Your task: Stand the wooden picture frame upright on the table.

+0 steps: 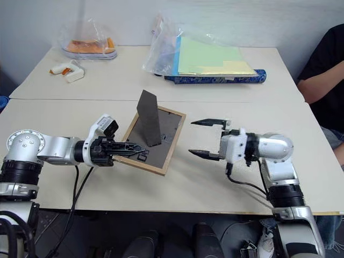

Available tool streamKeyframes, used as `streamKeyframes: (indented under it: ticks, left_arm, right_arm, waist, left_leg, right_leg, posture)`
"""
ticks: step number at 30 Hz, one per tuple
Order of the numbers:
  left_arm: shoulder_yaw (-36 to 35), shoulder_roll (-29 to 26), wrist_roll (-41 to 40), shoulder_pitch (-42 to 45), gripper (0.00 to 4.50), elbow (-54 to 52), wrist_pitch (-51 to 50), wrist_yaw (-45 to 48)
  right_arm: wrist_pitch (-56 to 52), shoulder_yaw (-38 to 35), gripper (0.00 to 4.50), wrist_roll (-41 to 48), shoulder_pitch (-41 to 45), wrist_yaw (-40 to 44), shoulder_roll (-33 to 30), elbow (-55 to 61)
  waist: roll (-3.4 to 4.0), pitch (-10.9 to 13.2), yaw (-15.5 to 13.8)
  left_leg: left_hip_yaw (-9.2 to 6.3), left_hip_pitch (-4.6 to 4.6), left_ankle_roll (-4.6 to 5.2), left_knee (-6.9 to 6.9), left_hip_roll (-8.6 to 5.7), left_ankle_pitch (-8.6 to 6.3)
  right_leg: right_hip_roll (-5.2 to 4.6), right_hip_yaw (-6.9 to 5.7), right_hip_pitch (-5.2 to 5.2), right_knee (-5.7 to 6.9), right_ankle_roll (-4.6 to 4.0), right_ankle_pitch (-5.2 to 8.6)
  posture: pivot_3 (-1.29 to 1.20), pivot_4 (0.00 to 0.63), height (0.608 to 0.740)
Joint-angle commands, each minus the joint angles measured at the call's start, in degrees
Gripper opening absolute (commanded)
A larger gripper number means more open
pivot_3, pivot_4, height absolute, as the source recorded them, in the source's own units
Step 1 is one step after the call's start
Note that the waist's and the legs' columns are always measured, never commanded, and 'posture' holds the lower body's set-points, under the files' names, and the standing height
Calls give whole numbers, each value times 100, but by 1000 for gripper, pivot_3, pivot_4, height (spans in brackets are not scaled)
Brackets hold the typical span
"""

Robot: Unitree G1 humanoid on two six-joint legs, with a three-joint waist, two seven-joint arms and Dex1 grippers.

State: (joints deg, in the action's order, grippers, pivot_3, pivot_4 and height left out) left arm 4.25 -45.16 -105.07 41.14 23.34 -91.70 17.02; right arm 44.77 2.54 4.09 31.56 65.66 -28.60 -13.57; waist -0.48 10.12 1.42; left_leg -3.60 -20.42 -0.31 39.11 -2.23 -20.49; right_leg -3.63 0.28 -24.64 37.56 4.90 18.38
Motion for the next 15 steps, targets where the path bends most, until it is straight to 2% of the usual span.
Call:
streamKeyframes:
  ticks: [1,4,7,11,12,15]
  left_arm:
    - [247,-85,-774,150,1219,-23,139,-215]
    - [373,-45,-793,222,1219,-2,147,-213]
    - [392,25,-793,267,1219,74,207,-290]
    - [266,70,-793,319,1219,242,280,-400]
    - [250,71,-793,328,1219,265,274,-411]
    - [111,67,-793,290,2237,267,282,-382]
  right_arm:
    - [1060,32,3997,-925,256,-927,203,-339]
    - [1433,29,3997,-1630,440,-1766,417,-563]
    - [1461,205,3450,-1897,443,-2197,460,-676]
    - [1394,310,2058,-2024,379,-2580,337,-765]
    - [1384,333,1893,-2055,377,-2656,307,-778]
    - [1313,373,1715,-2048,374,-2897,275,-828]
  waist:
    - [0,0,35]
    - [0,0,65]
    - [1,0,99]
    - [1,-1,173]
    - [1,-1,184]
    - [1,-1,206]
  left_leg:
    - [-6,0,-1,1,-2,1]
    - [-41,1,-9,5,-23,4]
    - [-61,1,-13,0,-55,6]
    - [-101,2,-13,1,-87,7]
    - [-119,2,-13,1,-98,7]
    - [-202,4,-18,1,-125,5]
  right_leg:
    - [2,1,-1,5,0,0]
    - [9,7,-21,11,0,0]
    - [11,8,-69,39,0,0]
    - [7,10,-83,46,0,0]
    - [6,13,-85,47,0,0]
    - [13,17,-89,47,0,0]
  posture:
    - [0,150,740]
    - [0,150,740]
    - [0,150,740]
    - [0,150,740]
    - [0,150,740]
    - [0,150,740]
